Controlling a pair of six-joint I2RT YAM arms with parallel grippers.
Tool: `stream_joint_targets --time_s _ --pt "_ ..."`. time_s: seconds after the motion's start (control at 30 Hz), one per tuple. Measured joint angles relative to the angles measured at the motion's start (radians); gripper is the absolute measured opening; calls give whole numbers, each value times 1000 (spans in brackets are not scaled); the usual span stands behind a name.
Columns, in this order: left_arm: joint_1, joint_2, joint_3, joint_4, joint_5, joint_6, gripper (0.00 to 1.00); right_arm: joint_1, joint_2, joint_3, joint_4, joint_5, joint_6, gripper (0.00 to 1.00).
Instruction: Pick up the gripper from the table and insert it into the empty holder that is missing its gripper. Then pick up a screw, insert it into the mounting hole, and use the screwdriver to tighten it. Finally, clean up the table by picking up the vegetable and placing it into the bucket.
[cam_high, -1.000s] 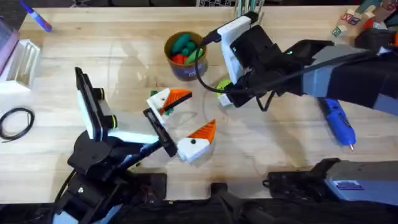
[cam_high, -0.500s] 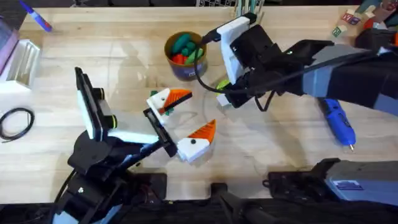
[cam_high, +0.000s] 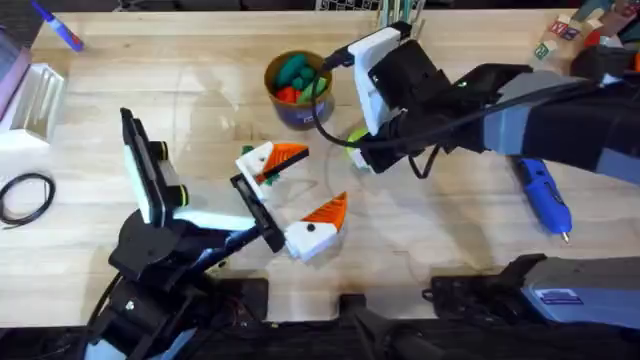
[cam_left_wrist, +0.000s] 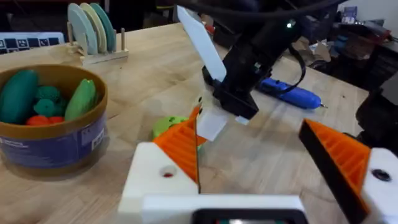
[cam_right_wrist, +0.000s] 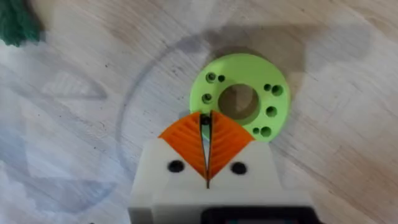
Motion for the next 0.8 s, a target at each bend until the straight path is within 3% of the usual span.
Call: stream_joint_targets --time_s 0.43,0.63,0.8 --pt "0 0 0 0 0 0 985 0 -38 124 -112 28 -33 7" --pt "0 0 0 0 0 0 988 22 -77 300 -293 32 -124 7" --pt "0 0 0 0 0 0 987 112 -77 487 -398 32 -207 7"
